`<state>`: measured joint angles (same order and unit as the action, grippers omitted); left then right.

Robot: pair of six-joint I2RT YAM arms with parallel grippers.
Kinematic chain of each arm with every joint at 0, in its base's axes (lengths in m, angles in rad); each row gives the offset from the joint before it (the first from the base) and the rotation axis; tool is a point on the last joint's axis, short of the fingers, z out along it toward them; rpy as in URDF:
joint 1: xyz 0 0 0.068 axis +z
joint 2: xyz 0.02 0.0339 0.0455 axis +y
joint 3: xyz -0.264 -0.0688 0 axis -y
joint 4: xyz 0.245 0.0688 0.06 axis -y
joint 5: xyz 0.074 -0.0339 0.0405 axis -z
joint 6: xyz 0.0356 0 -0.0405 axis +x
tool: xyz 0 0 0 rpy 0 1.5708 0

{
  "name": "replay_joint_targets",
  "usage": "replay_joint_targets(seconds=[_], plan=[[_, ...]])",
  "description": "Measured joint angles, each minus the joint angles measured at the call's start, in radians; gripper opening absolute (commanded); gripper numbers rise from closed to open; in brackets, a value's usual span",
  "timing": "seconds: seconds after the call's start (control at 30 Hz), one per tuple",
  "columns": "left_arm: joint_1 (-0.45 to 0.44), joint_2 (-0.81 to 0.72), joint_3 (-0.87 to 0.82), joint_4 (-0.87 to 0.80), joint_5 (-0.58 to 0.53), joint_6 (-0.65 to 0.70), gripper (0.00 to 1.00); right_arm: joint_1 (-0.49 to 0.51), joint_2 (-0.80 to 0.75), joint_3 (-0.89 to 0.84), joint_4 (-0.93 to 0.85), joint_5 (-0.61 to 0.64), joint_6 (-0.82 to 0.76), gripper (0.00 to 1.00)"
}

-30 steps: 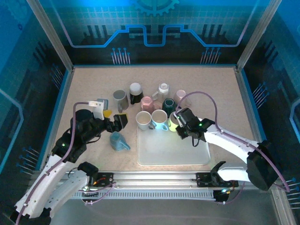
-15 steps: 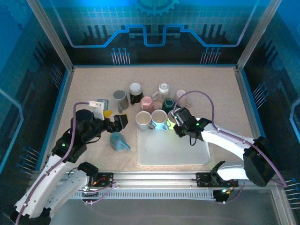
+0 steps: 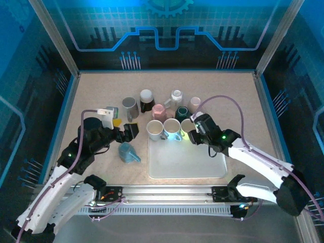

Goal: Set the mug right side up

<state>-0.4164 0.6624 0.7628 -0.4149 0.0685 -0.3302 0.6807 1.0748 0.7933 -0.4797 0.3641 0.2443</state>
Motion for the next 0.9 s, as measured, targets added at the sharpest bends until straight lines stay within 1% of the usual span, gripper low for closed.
replay_joint_targets(seconds=[0.07,0.17,0.3,0.4,0.63,0.8,0.9], plan=[[0.0,0.022,0.002,-0.003,-0.016,-0.007,0.99,0.0,-0.042,0.016,-0.002,0.005,0.007,0.59],[-0.002,0.101,0.043,-0.052,-0.065,-0.039,0.99,0.001,-0.095,0.035,-0.002,0.019,0.036,0.58],[-0.002,0.271,0.182,-0.159,-0.126,-0.116,0.99,0.012,-0.141,0.04,0.005,0.009,0.072,0.58],[-0.01,0.391,0.302,-0.224,-0.145,-0.165,0.99,0.032,-0.173,0.039,0.015,-0.013,0.081,0.58],[-0.077,0.667,0.533,-0.313,-0.181,-0.145,0.99,0.039,-0.292,-0.013,0.045,-0.05,0.093,0.59],[-0.078,0.835,0.673,-0.354,-0.212,-0.139,0.99,0.039,-0.383,-0.072,0.048,-0.041,0.109,0.59],[-0.08,0.918,0.754,-0.373,-0.219,-0.12,0.99,0.039,-0.409,-0.081,0.047,-0.035,0.106,0.59]])
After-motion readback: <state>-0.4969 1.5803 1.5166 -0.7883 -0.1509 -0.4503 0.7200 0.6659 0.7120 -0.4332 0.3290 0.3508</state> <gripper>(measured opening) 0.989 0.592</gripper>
